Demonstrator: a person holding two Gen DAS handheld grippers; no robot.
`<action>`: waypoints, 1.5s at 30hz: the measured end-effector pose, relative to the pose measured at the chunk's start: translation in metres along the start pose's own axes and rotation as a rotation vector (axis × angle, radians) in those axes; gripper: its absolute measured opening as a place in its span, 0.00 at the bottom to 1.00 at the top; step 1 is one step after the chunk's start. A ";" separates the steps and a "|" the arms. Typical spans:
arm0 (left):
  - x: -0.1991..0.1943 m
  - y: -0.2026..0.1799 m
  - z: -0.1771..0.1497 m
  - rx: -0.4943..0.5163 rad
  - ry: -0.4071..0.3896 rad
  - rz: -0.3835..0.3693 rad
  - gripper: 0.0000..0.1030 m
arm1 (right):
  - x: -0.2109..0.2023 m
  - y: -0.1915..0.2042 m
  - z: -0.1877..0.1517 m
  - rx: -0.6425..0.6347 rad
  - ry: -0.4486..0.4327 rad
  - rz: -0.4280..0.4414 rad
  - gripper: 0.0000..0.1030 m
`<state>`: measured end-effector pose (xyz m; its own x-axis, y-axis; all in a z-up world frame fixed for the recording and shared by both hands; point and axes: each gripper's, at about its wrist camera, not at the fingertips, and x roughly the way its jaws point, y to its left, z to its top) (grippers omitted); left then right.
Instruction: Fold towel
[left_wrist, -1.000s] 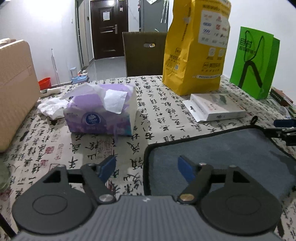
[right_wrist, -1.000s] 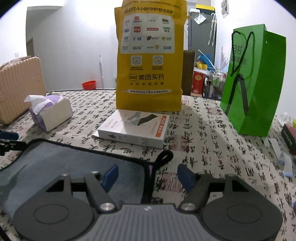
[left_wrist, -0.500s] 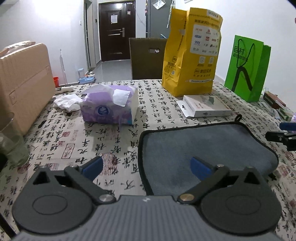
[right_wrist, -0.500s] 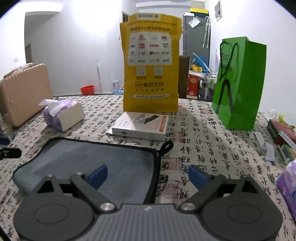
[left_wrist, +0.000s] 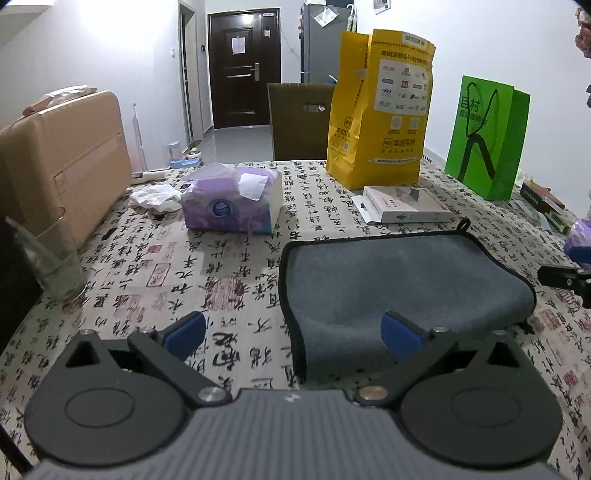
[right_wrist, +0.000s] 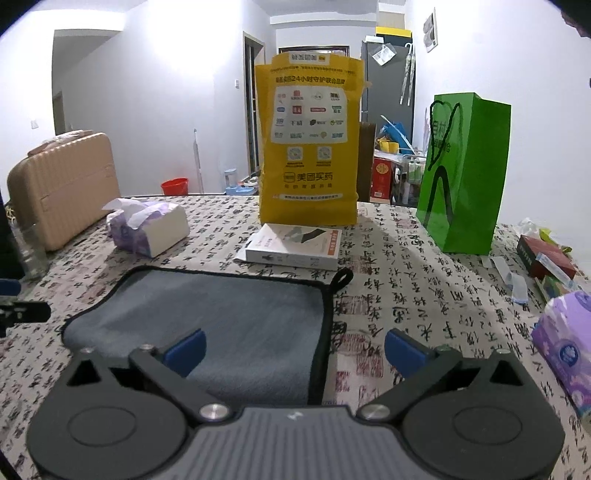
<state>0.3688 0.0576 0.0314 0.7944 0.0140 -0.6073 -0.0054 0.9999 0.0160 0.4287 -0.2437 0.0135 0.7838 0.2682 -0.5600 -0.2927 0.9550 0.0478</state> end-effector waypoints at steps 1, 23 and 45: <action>-0.004 0.000 -0.002 0.000 -0.002 0.001 1.00 | -0.004 0.001 -0.003 0.002 -0.002 0.001 1.00; -0.080 -0.010 -0.042 0.010 -0.056 -0.017 1.00 | -0.084 0.026 -0.036 0.006 -0.061 0.016 1.00; -0.146 -0.020 -0.083 0.002 -0.128 -0.045 1.00 | -0.146 0.055 -0.074 -0.002 -0.104 0.041 1.00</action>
<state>0.2024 0.0360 0.0542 0.8649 -0.0319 -0.5009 0.0326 0.9994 -0.0075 0.2581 -0.2401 0.0367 0.8235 0.3193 -0.4689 -0.3271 0.9426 0.0673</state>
